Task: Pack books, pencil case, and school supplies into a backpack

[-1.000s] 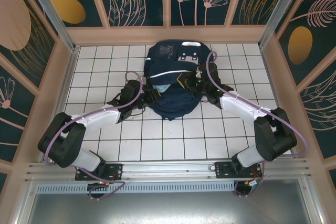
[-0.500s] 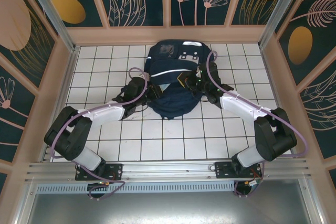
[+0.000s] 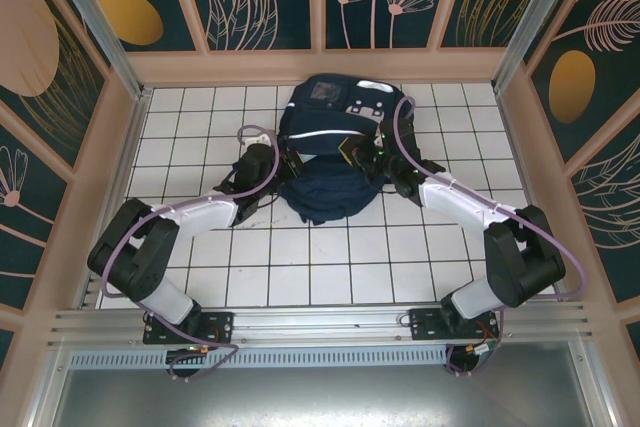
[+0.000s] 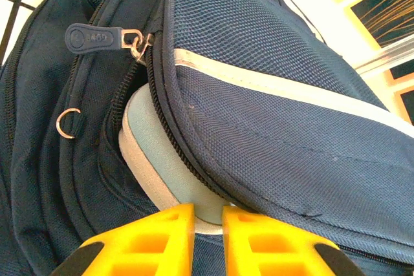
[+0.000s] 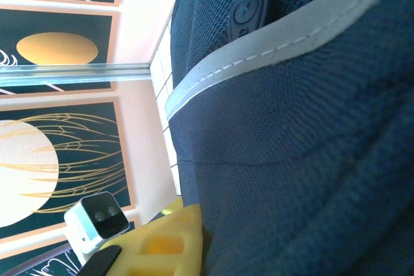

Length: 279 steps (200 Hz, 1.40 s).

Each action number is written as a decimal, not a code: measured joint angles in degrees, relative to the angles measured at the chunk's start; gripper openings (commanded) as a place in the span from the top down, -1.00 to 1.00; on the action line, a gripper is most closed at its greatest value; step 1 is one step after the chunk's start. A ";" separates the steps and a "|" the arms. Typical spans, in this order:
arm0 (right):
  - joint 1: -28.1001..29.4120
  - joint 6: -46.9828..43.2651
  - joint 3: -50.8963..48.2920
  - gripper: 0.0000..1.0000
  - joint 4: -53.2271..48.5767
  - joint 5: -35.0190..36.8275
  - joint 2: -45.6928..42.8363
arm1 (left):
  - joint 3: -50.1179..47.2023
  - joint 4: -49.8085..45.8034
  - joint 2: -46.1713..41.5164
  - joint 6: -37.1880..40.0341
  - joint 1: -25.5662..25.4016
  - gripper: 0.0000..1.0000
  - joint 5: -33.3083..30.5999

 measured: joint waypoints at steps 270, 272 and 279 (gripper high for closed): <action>-3.87 -6.43 0.02 1.00 -7.30 0.09 -1.55 | 0.33 -5.01 -3.63 6.38 12.61 -0.33 12.41; -4.20 -6.78 -0.07 1.00 -7.67 0.09 -1.86 | 0.33 -5.33 -3.63 6.62 12.61 -0.34 12.57; -5.05 -7.74 -0.35 1.00 -8.90 -0.13 -2.78 | 0.37 -6.25 -3.63 7.13 12.61 -0.36 13.27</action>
